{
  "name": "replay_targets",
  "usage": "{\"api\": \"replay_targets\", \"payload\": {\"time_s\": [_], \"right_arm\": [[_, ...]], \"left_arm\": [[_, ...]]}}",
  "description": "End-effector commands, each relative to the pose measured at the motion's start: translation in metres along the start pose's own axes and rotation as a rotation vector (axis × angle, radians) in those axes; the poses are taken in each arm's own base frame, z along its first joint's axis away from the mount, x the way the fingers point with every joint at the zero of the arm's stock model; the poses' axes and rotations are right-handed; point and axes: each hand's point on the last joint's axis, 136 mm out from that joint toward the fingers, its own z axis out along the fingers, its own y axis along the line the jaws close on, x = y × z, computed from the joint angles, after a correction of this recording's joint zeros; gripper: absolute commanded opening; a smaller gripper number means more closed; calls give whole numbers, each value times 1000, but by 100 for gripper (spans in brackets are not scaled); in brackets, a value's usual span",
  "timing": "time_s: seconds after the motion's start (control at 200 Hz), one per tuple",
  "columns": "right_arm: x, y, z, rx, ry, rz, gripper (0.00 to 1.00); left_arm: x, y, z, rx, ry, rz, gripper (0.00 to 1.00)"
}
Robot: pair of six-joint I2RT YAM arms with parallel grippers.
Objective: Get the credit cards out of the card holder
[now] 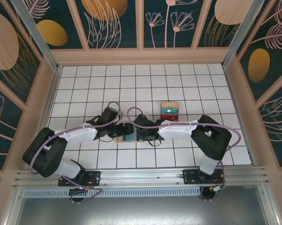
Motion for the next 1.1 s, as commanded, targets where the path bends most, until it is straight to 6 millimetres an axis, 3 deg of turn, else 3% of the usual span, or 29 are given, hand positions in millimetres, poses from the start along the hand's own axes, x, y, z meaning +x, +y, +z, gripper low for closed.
{"api": "replay_targets", "payload": {"time_s": [0.0,0.26,0.435,0.606,0.776,0.946,1.011,1.091], "right_arm": [[20,-8,19,22,79,5,0],[-4,-11,-1,43,-10,23,0],[-29,-11,-24,31,-91,64,10],[-47,3,-42,-69,-139,99,16],[-51,36,-45,-242,-115,96,15],[-48,59,-39,-376,-65,116,15],[-46,63,-34,-395,-41,123,15],[-41,65,-25,-412,-5,133,16]], "left_arm": [[7,-1,0,1,30,9,85],[-2,-19,-12,47,3,24,92],[-7,-27,-20,64,-20,25,94],[-14,-28,-29,52,-60,10,92],[-19,-3,-39,-68,-122,-6,71],[-14,32,-39,-183,-128,-54,22],[-11,38,-37,-199,-121,-62,15],[-7,40,-32,-195,-104,-68,14]]}}
